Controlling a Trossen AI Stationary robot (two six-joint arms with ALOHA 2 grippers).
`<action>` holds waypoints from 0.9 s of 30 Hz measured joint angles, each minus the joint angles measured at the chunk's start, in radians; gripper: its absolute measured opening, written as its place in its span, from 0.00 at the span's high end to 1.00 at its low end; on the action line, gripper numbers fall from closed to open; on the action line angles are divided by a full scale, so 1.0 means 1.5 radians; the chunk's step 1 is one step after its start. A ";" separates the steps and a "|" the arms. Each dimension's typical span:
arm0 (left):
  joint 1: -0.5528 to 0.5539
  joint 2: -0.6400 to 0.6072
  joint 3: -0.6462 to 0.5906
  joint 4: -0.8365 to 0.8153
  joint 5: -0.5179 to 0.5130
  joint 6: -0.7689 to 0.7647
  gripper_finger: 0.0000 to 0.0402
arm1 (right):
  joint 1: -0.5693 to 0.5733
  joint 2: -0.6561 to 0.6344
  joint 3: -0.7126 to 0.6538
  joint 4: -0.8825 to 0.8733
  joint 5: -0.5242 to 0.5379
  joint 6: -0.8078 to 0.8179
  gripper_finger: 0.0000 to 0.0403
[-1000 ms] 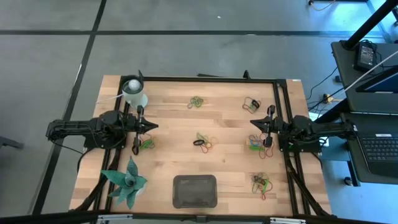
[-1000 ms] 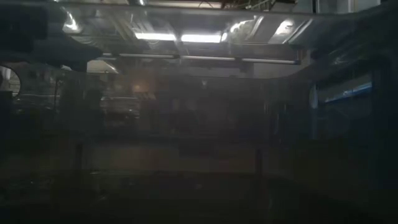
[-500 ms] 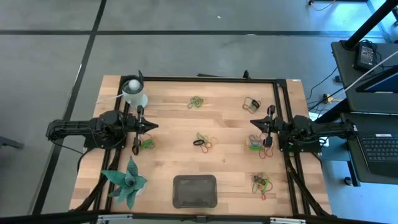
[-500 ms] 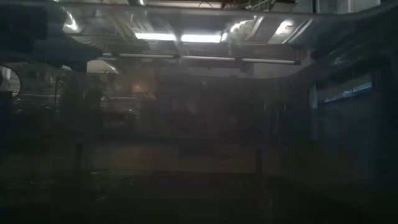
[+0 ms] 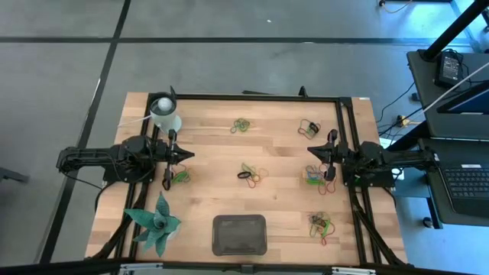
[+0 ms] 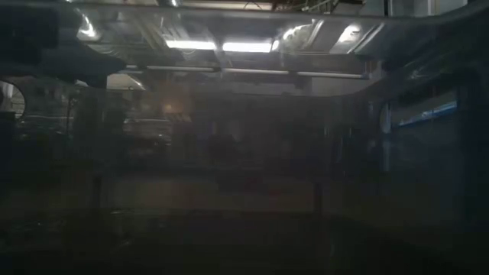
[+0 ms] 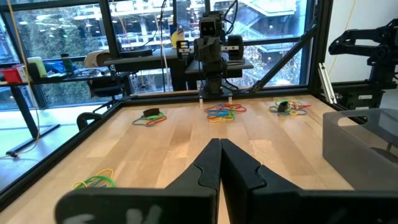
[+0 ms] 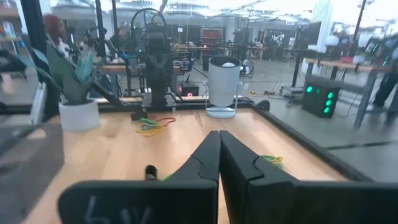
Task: Pick and place rubber bands into bin
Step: Put the black rubber band into the black bin
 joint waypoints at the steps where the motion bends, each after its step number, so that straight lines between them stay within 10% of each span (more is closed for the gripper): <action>1: 0.000 0.000 0.000 0.000 0.000 0.000 0.99 | 0.000 0.000 0.000 0.000 0.000 0.018 0.98; 15: 0.000 0.000 0.000 0.000 0.000 0.000 0.99 | 0.000 0.006 0.017 -0.010 0.000 0.058 1.00; 27: 0.000 0.000 0.000 0.000 0.000 0.000 0.99 | -0.043 0.268 0.343 -0.271 0.047 0.010 1.00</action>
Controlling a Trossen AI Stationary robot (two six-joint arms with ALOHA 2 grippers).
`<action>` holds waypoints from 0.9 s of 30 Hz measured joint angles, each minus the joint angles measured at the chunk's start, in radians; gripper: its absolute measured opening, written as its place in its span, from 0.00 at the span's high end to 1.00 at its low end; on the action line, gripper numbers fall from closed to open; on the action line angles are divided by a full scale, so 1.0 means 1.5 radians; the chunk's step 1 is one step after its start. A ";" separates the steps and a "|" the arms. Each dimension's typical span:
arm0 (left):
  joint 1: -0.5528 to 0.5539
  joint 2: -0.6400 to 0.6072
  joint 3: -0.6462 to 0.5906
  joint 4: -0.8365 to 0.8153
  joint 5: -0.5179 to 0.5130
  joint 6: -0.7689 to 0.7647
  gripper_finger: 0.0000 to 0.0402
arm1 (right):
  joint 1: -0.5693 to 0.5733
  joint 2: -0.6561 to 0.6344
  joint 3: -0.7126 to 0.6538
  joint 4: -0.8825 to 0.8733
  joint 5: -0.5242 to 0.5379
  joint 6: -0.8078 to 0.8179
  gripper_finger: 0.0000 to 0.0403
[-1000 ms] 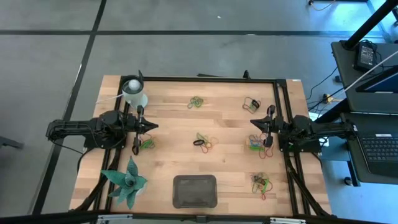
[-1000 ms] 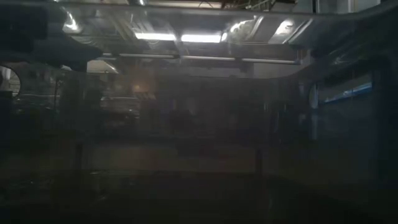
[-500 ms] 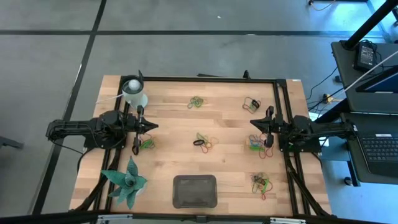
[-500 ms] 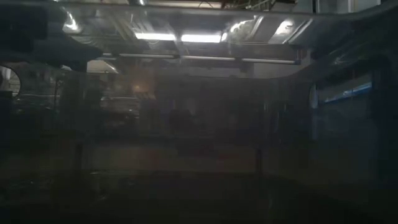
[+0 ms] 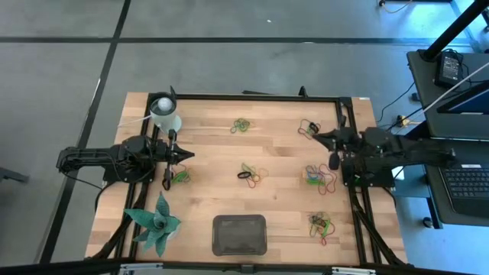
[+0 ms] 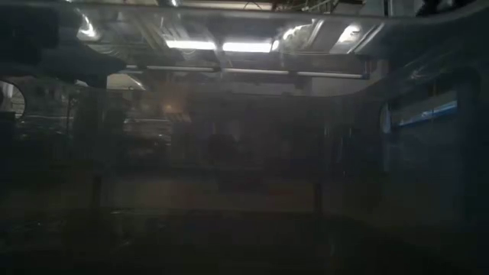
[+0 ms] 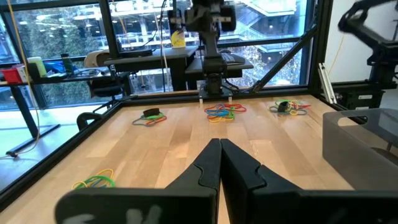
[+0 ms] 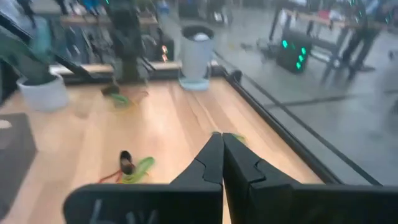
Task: Pick and place rubber bands into bin
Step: Put the black rubber band into the black bin
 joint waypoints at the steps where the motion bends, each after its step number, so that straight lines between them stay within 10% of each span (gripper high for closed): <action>1: 0.000 0.000 0.000 0.000 0.000 0.000 0.99 | -0.004 0.038 0.028 -0.004 -0.001 0.003 1.00; 27: 0.000 0.000 0.000 0.000 0.000 0.000 0.99 | 0.007 1.004 0.861 -0.445 -0.092 -0.091 0.72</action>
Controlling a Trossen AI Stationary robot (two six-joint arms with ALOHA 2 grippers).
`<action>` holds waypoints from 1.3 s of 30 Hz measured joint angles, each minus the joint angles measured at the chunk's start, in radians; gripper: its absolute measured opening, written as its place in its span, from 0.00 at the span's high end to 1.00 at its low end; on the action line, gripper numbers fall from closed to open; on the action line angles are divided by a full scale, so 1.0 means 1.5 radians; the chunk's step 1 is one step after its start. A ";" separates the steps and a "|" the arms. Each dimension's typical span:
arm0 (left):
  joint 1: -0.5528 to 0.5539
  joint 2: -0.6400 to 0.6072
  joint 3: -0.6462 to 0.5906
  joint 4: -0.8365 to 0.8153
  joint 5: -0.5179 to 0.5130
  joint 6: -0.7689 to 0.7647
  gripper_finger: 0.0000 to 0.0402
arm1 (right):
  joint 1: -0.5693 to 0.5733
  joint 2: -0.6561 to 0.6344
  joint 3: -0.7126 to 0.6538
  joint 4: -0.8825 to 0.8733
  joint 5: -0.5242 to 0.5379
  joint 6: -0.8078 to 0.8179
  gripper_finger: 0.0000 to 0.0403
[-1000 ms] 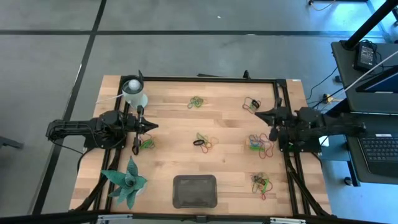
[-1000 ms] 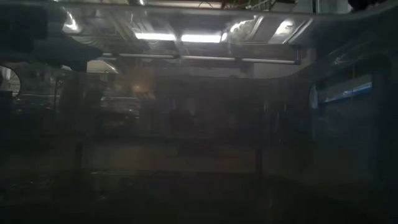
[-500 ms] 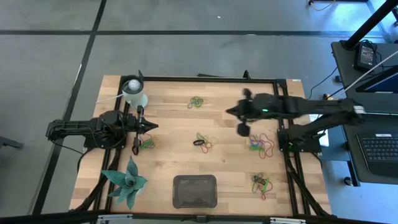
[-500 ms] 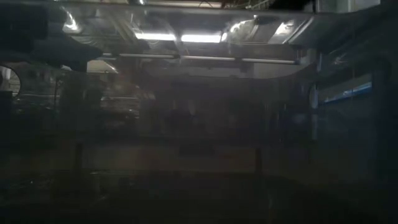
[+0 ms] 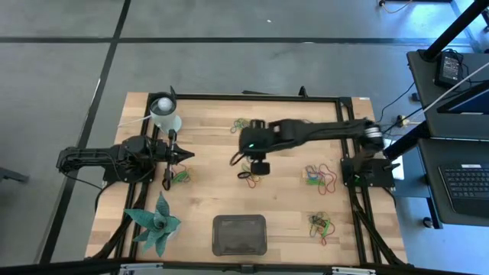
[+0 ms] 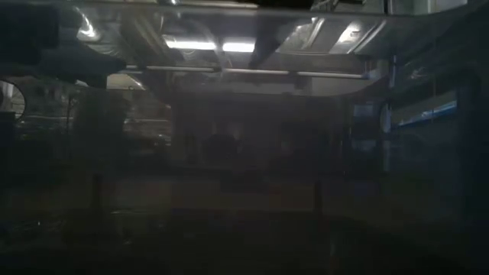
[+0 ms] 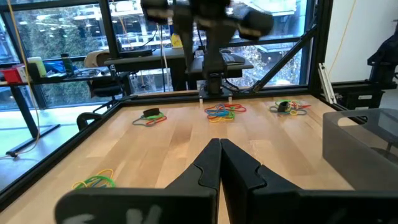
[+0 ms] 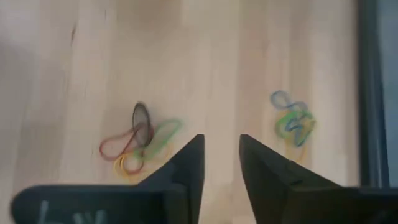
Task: Pick and place rubber bands into bin
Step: Put the black rubber band into the black bin
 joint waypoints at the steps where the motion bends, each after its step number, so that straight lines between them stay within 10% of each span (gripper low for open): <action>1: 0.000 0.000 0.000 0.000 0.000 0.000 0.99 | 0.003 0.026 0.019 -0.014 0.000 0.000 0.70; 14: 0.000 0.000 0.000 0.000 0.000 0.000 0.99 | 0.023 0.215 0.085 -0.052 -0.089 -0.019 0.65; 39: 0.000 0.000 0.000 0.000 0.000 0.000 0.99 | 0.028 0.283 0.084 -0.016 -0.135 0.020 0.77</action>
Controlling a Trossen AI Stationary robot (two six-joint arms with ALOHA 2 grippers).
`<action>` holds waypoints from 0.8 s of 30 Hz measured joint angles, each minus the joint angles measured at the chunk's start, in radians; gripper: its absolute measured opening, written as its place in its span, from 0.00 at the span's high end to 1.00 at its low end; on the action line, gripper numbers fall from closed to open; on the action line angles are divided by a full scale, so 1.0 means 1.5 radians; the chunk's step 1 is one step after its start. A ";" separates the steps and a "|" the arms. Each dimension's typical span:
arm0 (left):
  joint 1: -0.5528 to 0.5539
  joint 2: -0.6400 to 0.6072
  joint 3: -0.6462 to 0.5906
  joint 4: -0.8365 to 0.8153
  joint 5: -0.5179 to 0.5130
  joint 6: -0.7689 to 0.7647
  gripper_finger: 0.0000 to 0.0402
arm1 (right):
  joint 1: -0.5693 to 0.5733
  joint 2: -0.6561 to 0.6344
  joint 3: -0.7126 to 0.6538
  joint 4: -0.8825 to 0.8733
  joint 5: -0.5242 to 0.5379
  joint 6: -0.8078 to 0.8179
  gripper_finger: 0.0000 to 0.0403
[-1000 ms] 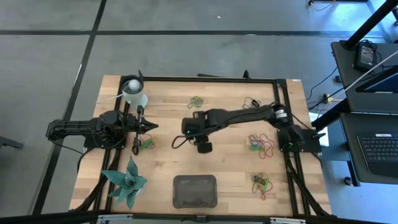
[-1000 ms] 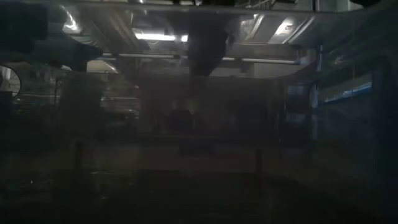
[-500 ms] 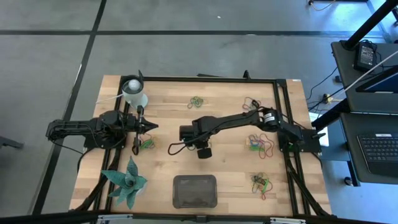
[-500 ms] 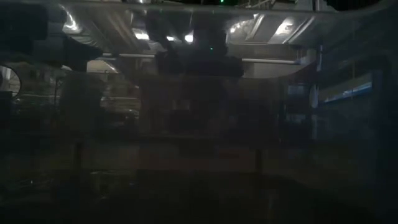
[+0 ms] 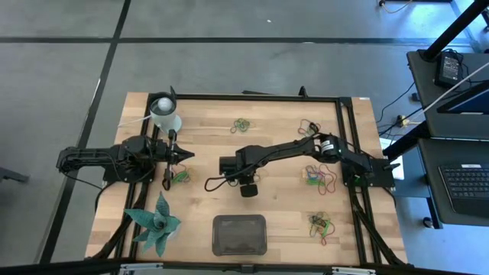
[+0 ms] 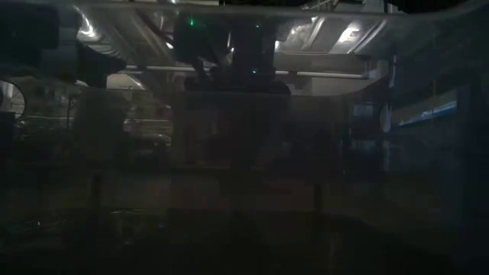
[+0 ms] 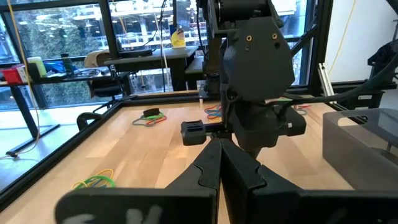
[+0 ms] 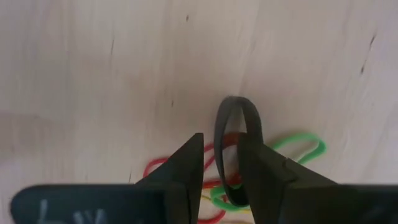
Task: Pick and place rubber bands into bin
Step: Put the black rubber band into the black bin
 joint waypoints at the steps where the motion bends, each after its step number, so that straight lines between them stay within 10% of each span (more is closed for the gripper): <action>1: 0.000 0.000 0.000 0.000 0.000 0.000 0.99 | 0.000 0.000 0.000 0.000 0.000 0.000 0.79; 8: 0.000 0.000 0.000 0.000 0.000 0.000 0.99 | 0.000 0.000 0.000 -0.002 0.000 -0.002 0.98; 24: 0.000 -0.001 0.000 0.003 0.000 0.000 0.99 | 0.000 -0.075 0.017 -0.030 0.001 0.005 1.00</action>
